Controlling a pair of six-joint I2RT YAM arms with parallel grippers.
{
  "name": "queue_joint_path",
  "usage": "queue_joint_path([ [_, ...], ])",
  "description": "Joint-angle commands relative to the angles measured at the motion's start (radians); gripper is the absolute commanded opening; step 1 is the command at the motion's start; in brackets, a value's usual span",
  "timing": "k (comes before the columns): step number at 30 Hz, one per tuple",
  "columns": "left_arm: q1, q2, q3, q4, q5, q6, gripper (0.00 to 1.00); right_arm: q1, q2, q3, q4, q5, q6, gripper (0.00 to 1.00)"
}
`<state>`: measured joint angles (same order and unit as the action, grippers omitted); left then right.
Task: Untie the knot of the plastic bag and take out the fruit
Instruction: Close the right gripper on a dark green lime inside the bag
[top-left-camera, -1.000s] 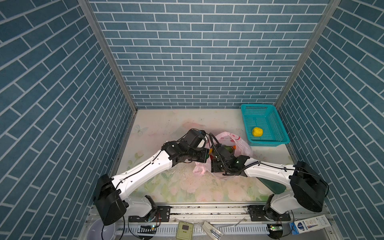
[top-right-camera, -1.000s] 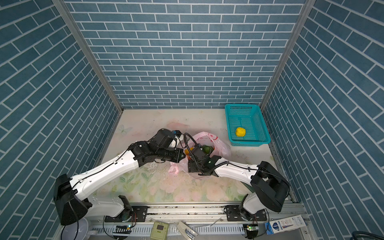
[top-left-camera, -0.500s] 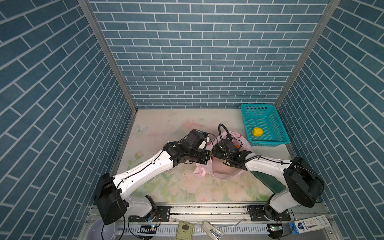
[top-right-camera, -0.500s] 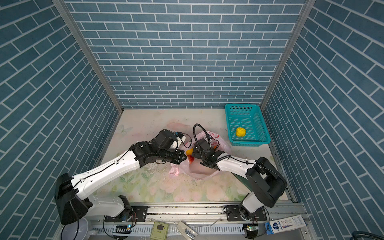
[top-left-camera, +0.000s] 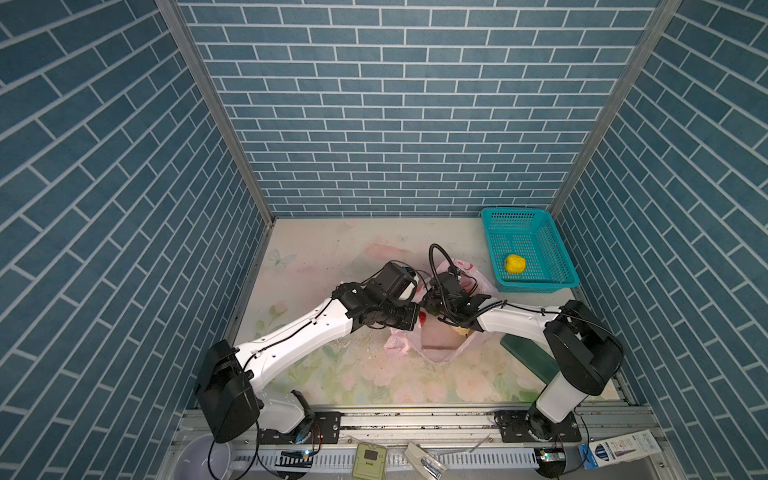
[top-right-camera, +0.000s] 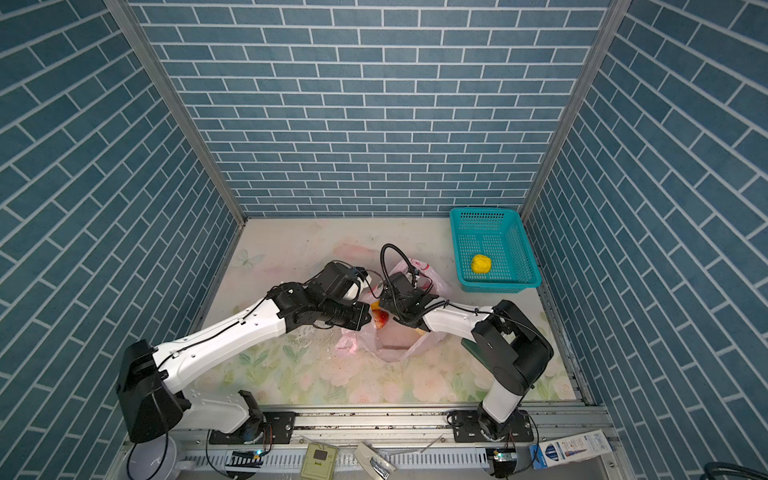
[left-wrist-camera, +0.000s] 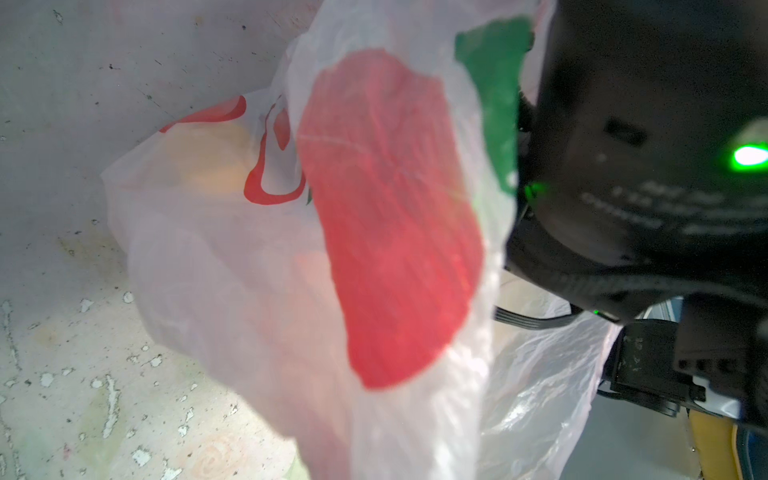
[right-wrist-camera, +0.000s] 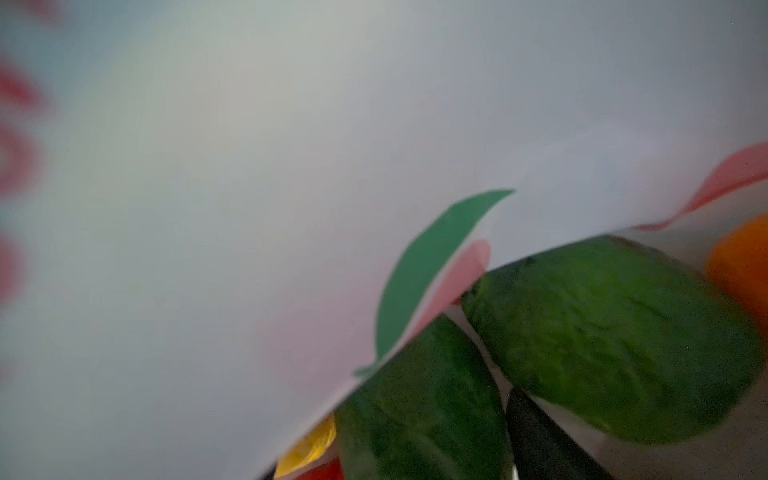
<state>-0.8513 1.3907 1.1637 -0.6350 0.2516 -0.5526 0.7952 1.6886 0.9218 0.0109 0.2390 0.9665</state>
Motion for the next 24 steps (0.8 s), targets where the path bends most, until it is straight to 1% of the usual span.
queue_joint_path([
  [1,-0.005,0.01,0.031,-0.011,-0.008,0.01,0.0,-0.015,0.044,0.035,-0.042,-0.01,0.051,0.83],
  [3,-0.005,0.01,0.031,-0.009,-0.009,0.009,0.0,-0.019,0.061,0.036,-0.033,-0.01,0.055,0.81],
  [6,-0.005,0.004,0.028,-0.011,-0.012,0.008,0.0,-0.019,0.077,0.043,-0.029,-0.008,0.053,0.73],
  [9,-0.005,-0.003,0.022,-0.012,-0.017,0.01,0.0,-0.019,0.076,0.041,-0.031,-0.009,0.053,0.67],
  [15,-0.004,-0.015,0.009,-0.004,-0.03,0.007,0.0,-0.019,0.011,0.006,-0.033,-0.028,0.058,0.58],
  [18,-0.003,-0.021,0.003,0.004,-0.036,0.008,0.0,-0.018,-0.046,-0.017,-0.036,-0.059,0.058,0.56],
  [24,-0.003,-0.021,-0.004,0.027,-0.042,0.007,0.0,-0.009,-0.149,-0.059,-0.042,-0.154,0.054,0.55],
])
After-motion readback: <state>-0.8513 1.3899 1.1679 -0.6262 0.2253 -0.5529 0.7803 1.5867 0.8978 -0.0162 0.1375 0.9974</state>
